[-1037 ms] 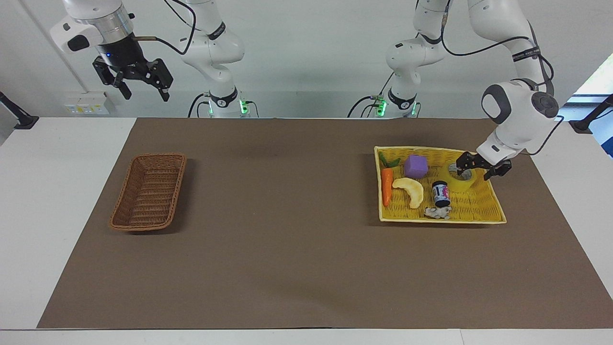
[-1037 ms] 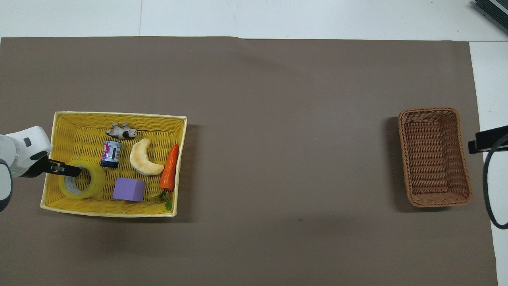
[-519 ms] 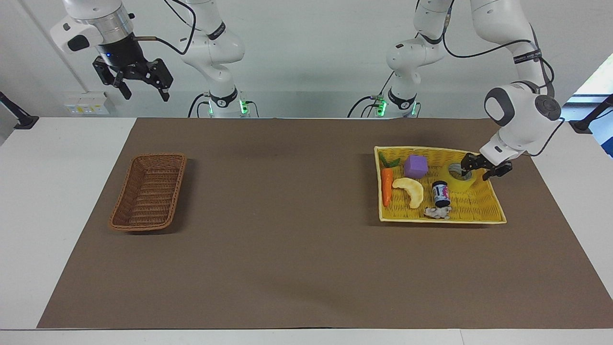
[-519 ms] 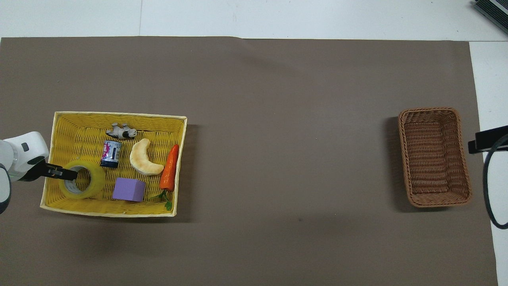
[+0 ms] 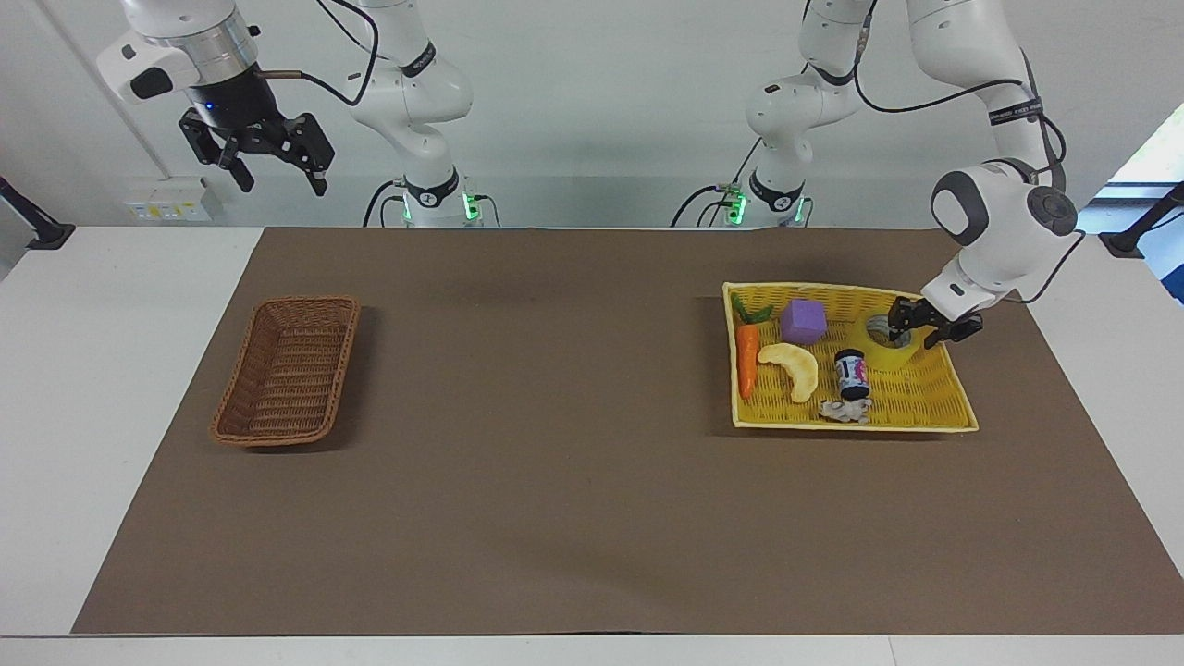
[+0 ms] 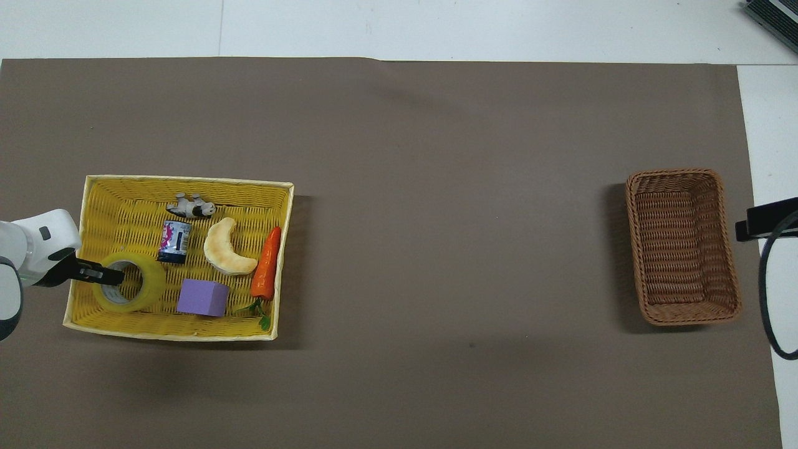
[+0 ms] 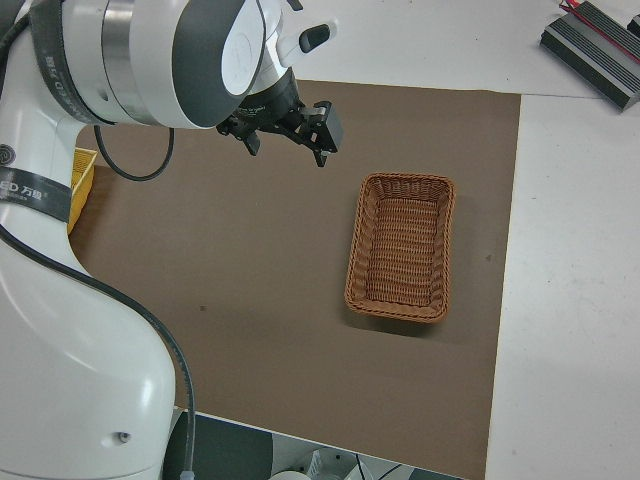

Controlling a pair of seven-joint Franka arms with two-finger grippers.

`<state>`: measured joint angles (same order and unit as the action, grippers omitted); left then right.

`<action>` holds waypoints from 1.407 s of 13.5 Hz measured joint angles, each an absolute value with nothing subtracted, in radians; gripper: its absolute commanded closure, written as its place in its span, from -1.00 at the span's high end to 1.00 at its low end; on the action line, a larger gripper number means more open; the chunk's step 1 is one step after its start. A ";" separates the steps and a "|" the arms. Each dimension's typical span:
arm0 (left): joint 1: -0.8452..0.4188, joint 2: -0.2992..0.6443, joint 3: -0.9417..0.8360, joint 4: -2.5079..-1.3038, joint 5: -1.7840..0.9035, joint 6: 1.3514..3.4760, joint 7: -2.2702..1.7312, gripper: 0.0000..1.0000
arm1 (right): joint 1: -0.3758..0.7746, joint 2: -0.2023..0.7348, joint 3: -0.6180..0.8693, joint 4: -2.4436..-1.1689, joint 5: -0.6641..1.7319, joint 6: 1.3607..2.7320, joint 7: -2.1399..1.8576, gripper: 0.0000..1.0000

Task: Move tape to another basket
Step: 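Lower the left gripper into the tape roll's hole in the yellow basket, then lift the tape roll with the left gripper while the right gripper advances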

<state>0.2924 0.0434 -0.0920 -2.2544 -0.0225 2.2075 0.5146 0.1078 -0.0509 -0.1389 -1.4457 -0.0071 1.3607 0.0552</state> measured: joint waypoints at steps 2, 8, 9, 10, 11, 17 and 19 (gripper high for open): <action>0.292 0.054 -0.092 -2.263 -0.023 2.225 0.515 0.17 | 0.109 -0.051 -0.137 -1.446 -0.008 1.361 0.055 1.00; 0.294 0.083 -0.090 -2.273 -0.022 2.248 0.515 -1.00 | 0.111 -0.056 -0.132 -1.446 -0.047 1.363 0.055 1.00; 0.294 0.083 -0.090 -2.272 -0.022 2.248 0.515 -1.00 | 0.111 -0.057 -0.131 -1.446 -0.047 1.363 0.055 1.00; 0.294 0.083 -0.090 -2.270 -0.022 2.246 0.515 -1.00 | 0.111 -0.057 -0.131 -1.446 -0.047 1.363 0.055 1.00; 0.294 0.083 -0.090 -2.262 -0.022 2.239 0.514 -1.00 | 0.111 -0.057 -0.131 -1.446 -0.047 1.363 0.055 1.00; 0.296 0.074 -0.085 -2.078 -0.022 2.035 0.488 -1.00 | 0.110 -0.062 -0.134 -1.457 -0.047 1.361 0.055 1.00; 0.296 0.068 -0.085 -2.021 -0.019 1.977 0.439 -1.00 | 0.112 -0.065 -0.131 -1.461 -0.040 1.361 0.055 1.00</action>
